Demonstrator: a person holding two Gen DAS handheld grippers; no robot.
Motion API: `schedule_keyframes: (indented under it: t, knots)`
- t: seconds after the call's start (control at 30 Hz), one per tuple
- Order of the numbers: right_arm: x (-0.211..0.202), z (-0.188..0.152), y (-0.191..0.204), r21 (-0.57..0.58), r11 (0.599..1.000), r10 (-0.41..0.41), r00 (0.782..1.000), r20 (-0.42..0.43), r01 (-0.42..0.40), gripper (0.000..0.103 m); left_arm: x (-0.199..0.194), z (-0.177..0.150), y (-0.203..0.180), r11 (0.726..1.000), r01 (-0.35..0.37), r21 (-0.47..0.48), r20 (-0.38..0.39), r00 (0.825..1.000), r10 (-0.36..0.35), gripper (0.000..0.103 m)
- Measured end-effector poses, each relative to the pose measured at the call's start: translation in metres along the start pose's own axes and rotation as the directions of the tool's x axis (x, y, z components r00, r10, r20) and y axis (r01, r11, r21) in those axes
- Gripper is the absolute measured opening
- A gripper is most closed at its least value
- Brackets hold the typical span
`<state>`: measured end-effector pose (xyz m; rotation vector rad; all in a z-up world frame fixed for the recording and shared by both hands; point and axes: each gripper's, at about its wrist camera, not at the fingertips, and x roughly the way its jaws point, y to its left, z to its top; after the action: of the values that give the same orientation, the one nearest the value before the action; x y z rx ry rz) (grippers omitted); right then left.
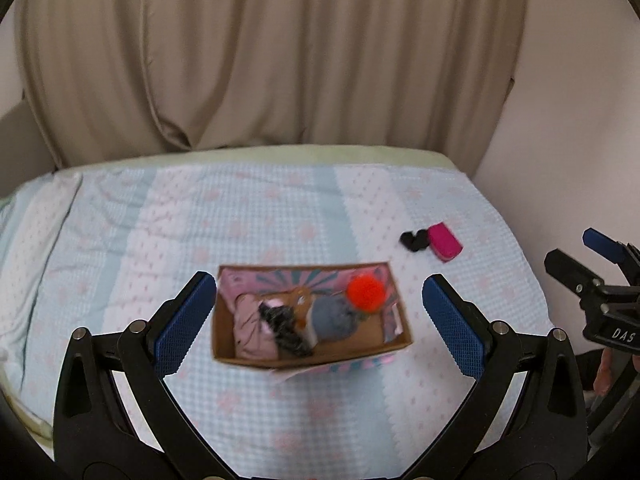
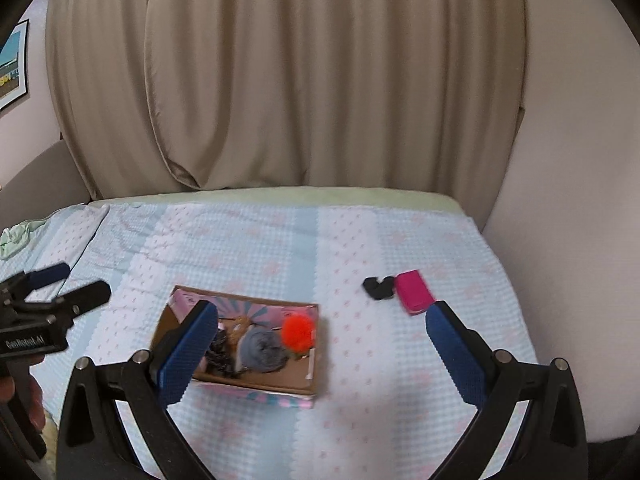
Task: Organize soft objects
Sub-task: 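Lift both tools away from the box toward the pink pouch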
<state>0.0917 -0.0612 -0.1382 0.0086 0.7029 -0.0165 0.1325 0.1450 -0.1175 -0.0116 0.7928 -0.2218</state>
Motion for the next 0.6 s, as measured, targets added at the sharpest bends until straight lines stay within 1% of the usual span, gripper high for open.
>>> schedule_keyframes:
  t: [0.13,0.33,0.43,0.5,0.6]
  knots:
    - [0.002,0.001,-0.045,-0.016,1.0,0.015,1.0,0.0,-0.015,0.103,0.012,0.009,-0.054,1.0,-0.014,0.0,0.006,1.0,0.014,0.103]
    - [0.01,0.004,-0.118,-0.052,0.998,0.035,0.999,-0.001,-0.035,0.103,0.05,0.022,-0.131,1.0,0.015,0.008,-0.009,1.0,-0.015,0.103]
    - [0.023,0.008,-0.152,-0.08,0.996,0.039,0.999,-0.011,-0.04,0.103,0.078,0.028,-0.165,0.999,0.04,0.022,-0.03,0.999,-0.039,0.103]
    - [0.034,0.009,-0.17,-0.093,0.995,0.044,0.999,-0.024,-0.046,0.103,0.099,0.032,-0.186,0.998,0.05,0.049,-0.051,0.998,-0.047,0.103]
    - [0.055,0.007,-0.193,-0.105,0.993,0.054,0.997,-0.045,-0.059,0.103,0.136,0.034,-0.212,0.994,0.057,0.089,-0.109,0.993,-0.047,0.103]
